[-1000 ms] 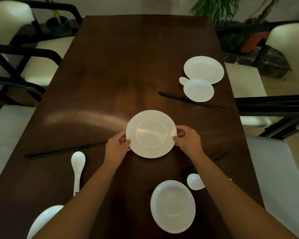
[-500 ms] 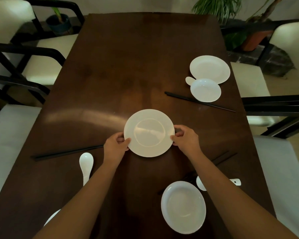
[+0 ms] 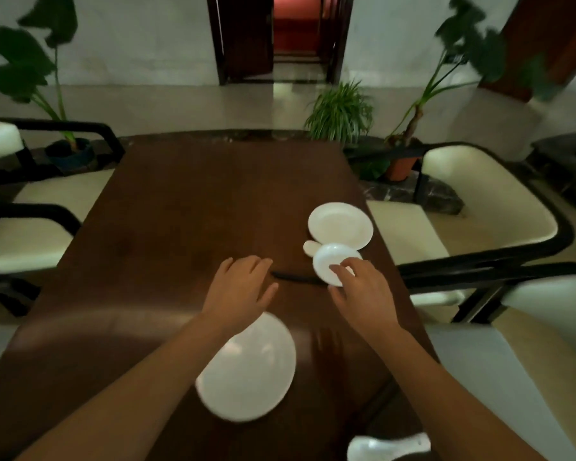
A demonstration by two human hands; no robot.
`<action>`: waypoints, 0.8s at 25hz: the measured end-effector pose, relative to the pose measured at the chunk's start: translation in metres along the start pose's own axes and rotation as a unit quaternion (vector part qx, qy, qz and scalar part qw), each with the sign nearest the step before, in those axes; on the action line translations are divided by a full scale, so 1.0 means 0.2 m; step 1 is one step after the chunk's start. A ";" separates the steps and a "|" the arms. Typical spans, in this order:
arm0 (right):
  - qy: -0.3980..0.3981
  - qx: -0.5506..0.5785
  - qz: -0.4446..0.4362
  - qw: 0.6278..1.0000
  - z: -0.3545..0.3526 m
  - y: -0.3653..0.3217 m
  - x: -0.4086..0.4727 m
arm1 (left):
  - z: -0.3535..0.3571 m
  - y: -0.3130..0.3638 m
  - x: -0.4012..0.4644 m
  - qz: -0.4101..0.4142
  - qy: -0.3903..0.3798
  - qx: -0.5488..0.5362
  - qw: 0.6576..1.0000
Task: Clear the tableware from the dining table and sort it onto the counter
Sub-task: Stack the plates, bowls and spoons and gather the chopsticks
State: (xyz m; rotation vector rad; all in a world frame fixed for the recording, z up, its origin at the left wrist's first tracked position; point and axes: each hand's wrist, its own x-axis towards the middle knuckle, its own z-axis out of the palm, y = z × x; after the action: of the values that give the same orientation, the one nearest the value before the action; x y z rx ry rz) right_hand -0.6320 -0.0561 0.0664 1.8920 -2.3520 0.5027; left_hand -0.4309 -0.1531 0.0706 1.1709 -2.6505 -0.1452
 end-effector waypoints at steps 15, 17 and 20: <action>-0.098 -0.004 0.144 0.985 0.50 0.89 0.87 | 0.66 0.09 1.35 -0.035 -0.091 0.155 0.983; -0.123 0.055 0.199 0.971 0.57 0.90 0.91 | 0.74 0.06 1.35 -0.110 -0.135 0.090 0.981; -0.117 0.137 0.261 0.948 0.66 0.93 0.94 | 0.83 0.04 1.37 -0.196 -0.143 -0.071 0.968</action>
State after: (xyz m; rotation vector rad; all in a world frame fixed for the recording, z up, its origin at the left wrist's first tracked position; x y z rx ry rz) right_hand -0.8368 -0.2368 -0.0452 1.4610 -3.1019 0.7078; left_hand -0.6564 -0.3510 -0.0407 1.7210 -2.5452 -0.6038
